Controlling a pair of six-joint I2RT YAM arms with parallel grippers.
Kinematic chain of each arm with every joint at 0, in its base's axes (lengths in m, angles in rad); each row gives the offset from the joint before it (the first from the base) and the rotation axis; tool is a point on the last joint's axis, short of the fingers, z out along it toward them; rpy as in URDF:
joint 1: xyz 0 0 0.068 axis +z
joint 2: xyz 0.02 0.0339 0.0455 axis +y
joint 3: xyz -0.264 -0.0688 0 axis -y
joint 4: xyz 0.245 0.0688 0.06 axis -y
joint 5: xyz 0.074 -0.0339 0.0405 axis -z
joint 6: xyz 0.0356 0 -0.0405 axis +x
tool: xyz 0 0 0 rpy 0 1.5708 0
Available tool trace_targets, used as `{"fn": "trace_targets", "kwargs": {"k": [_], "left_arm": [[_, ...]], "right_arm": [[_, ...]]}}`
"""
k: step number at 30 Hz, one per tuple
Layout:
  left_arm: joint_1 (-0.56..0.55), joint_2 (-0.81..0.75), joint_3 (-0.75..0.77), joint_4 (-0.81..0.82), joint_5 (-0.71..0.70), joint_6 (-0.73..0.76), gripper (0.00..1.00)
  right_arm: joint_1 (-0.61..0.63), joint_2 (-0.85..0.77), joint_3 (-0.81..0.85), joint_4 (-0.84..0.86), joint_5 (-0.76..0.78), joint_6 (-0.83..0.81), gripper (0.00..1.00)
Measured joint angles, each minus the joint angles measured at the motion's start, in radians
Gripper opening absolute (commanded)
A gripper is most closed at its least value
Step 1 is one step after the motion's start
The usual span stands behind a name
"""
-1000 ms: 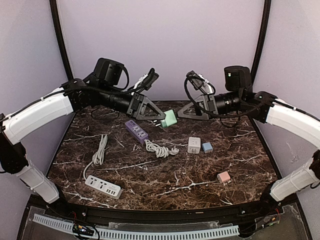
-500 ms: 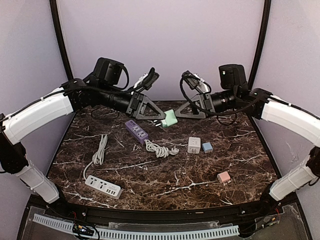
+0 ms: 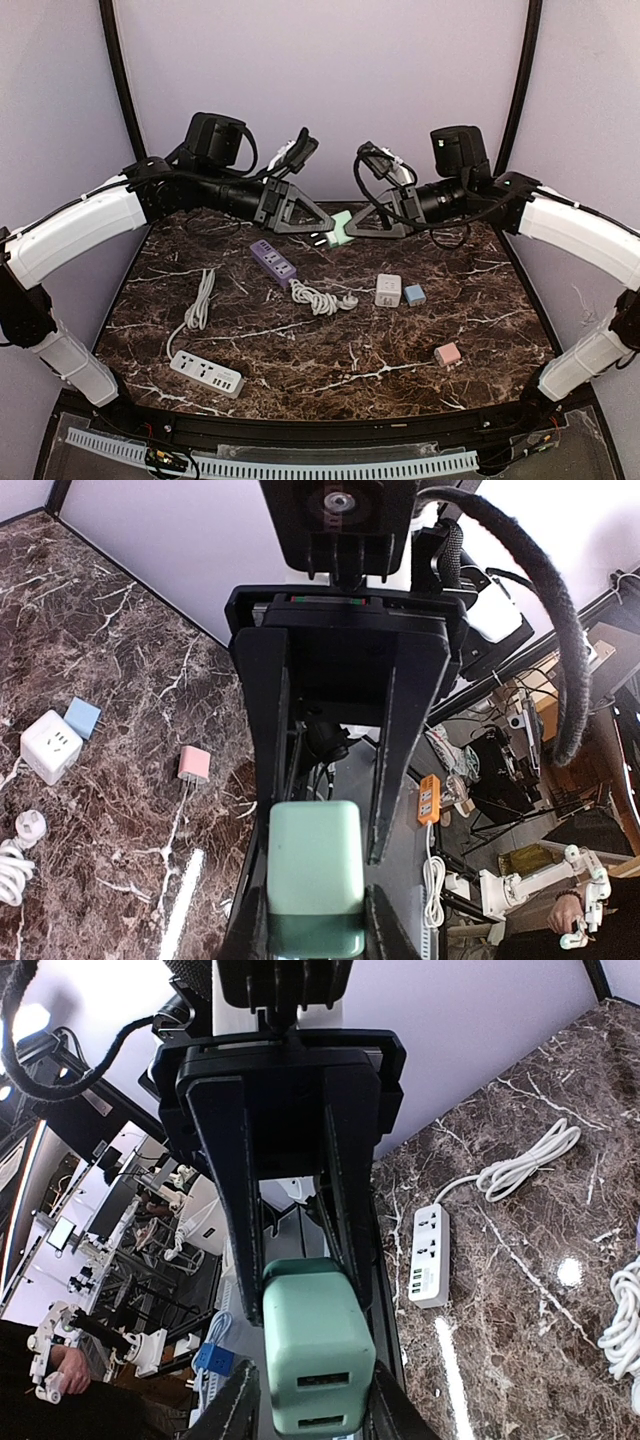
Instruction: Insert the plug
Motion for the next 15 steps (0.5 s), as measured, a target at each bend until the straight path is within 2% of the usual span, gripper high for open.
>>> {"fn": "trace_targets", "kwargs": {"k": [9, 15], "left_arm": [[0.000, 0.000, -0.001, 0.010, 0.011, 0.000, 0.01], [0.000, 0.000, -0.004, 0.010, 0.016, 0.000, 0.01]], "right_arm": [[0.003, 0.013, 0.016, -0.009, -0.001, -0.003, 0.26], [0.007, 0.018, 0.018, -0.010, 0.000, -0.001, 0.33]]}}
